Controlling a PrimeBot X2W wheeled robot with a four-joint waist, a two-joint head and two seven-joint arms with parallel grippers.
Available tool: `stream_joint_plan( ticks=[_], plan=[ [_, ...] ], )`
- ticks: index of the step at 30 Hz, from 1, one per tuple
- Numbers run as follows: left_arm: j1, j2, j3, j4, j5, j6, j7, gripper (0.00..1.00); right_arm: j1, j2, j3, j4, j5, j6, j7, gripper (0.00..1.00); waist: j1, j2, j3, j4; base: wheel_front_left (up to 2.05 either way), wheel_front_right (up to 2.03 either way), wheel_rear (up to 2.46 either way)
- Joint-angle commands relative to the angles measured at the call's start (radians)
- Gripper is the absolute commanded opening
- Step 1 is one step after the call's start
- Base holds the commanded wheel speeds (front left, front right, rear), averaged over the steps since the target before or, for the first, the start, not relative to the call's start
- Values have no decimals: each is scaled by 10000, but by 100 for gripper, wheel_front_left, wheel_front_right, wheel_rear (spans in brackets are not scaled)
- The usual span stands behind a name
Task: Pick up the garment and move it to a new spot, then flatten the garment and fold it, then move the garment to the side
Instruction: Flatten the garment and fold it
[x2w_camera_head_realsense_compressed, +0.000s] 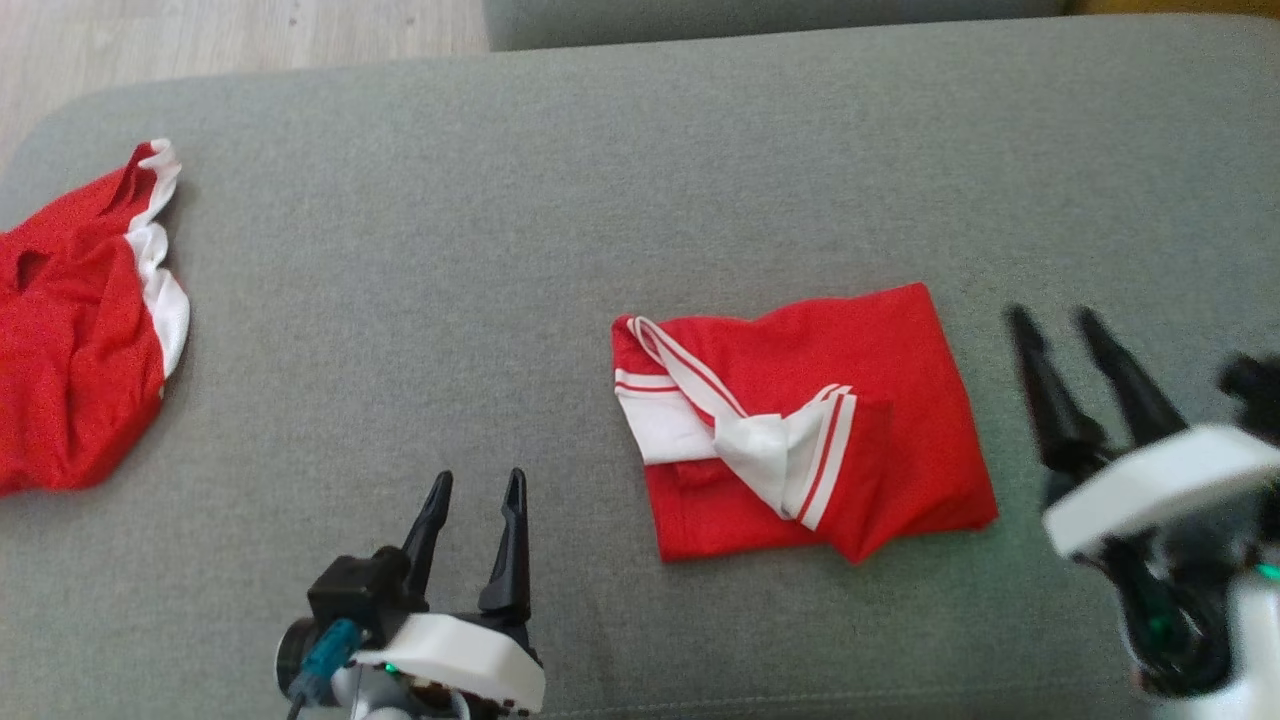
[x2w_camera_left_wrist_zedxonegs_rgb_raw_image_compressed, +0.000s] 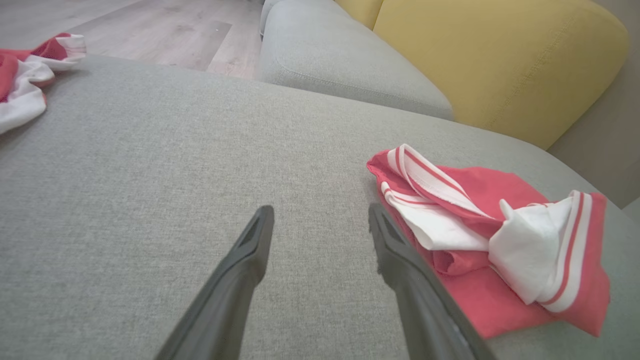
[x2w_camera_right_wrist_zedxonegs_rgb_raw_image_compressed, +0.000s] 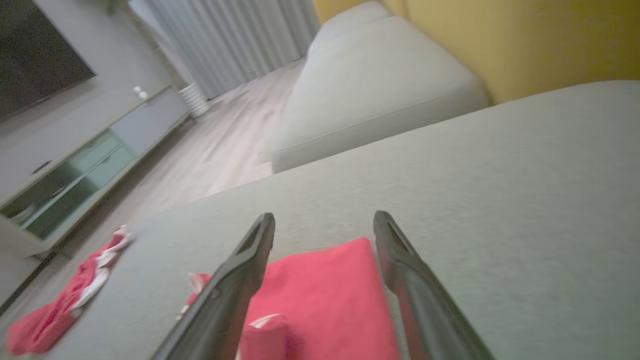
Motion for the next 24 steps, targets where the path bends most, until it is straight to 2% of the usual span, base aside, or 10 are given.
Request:
stream_joint_plan(
  ticks=[1, 5, 8, 18, 19, 20, 21, 24],
  plan=[
    [-13, -66, 406, -319, 63, -37, -124, 100, -88, -3, 18, -271, -187, 75, -264, 100, 0, 0, -85, -50, 0, 0, 0],
    [141, -66, 552, -368, 83, -77, -124, 100, 538, -3, -688, 566, -535, 75, -1534, 100, 0, 0, -408, -60, 0, 0, 0],
    [322, -66, 705, -412, 174, -111, -124, 100, 1029, -3, -818, 1166, -668, 75, -2347, 100, 0, 0, -671, -5, 0, 0, 0],
    [945, -66, 1223, -575, 648, -200, -124, 100, 1463, -3, -477, 2408, -2540, 75, -3937, 100, 0, 0, -1150, 380, 0, 0, 0],
    [951, -66, 1237, -594, 677, -213, -124, 100, 1385, -3, -410, 2506, -2596, 75, -4004, 82, 0, 0, -1139, 436, 0, 0, 0],
    [950, -66, 1253, -624, 693, -214, -124, 100, 1292, -3, -289, 2616, -2641, 75, -4026, 30, 0, 0, -1122, 485, 0, 0, 0],
    [940, -66, 1257, -658, 708, -219, -124, 100, 1178, -3, -163, 2725, -2678, 75, -4043, 0, 0, 0, -1084, 534, 0, 0, 0],
    [890, -66, 1254, -732, 742, -229, -124, 100, 716, -138, 453, 3160, -2765, 75, -4084, 0, 0, 0, -946, 649, 0, 0, 0]
  ],
)
